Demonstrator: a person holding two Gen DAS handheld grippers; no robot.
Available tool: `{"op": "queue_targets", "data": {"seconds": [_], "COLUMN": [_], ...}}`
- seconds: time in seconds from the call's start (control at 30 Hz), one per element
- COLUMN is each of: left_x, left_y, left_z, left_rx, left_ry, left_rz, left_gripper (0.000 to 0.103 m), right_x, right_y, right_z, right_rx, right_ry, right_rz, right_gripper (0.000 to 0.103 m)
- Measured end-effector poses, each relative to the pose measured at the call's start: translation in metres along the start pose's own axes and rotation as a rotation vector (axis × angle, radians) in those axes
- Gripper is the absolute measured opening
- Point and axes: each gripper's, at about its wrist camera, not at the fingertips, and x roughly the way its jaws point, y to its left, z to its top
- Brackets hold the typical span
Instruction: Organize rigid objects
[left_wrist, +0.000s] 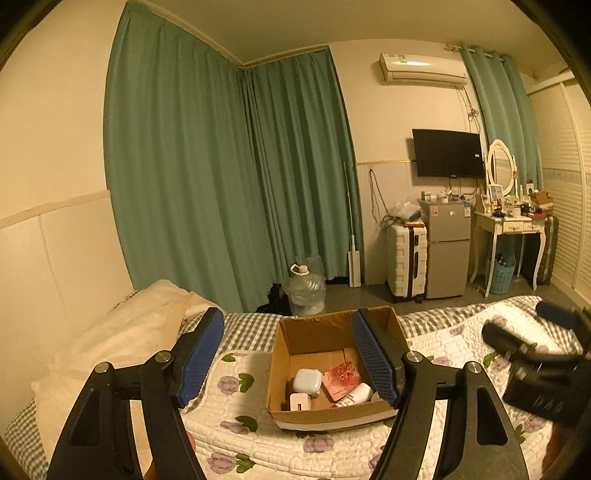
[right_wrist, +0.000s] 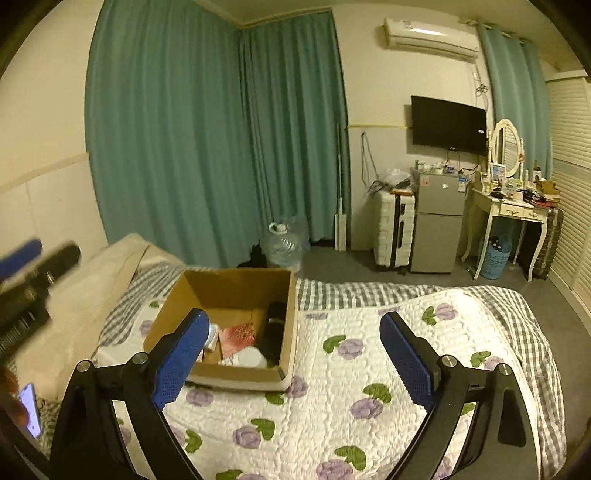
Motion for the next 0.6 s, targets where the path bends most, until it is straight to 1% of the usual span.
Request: {"op": "queue_targets", "data": {"seconds": [0.17, 0.27, 0.33, 0.43, 0.5, 0.6], "left_x": [0.008, 0.011, 0.01, 0.01, 0.01, 0.009], "left_y": [-0.008, -0.009, -0.009, -0.01, -0.008, -0.007], "left_z": [-0.011, -0.017, -0.021, -0.023, -0.024, -0.025], "left_rx": [0.018, 0.003, 0.0, -0.002, -0.024, -0.042], "left_ry": [0.011, 0.021, 0.02, 0.023, 0.032, 0.04], "left_rz": [0.008, -0.006, -0.004, -0.012, -0.031, -0.035], "left_gripper": [0.075, 0.075, 0.075, 0.075, 0.075, 0.075], "right_x": [-0.005, -0.008, -0.01, -0.01, -0.011, -0.01], "right_y": [0.002, 0.003, 0.003, 0.004, 0.004, 0.005], "right_z": [0.003, 0.0, -0.005, -0.009, -0.01, -0.012], "right_rx": [0.013, 0.009, 0.008, 0.003, 0.0, -0.003], "right_ry": [-0.061, -0.093, -0.108, -0.117, -0.119, -0.114], "right_rz": [-0.022, -0.04, -0.041, -0.036, -0.036, -0.034], "right_gripper": [0.098, 0.102, 0.103, 0.103, 0.103, 0.103]}}
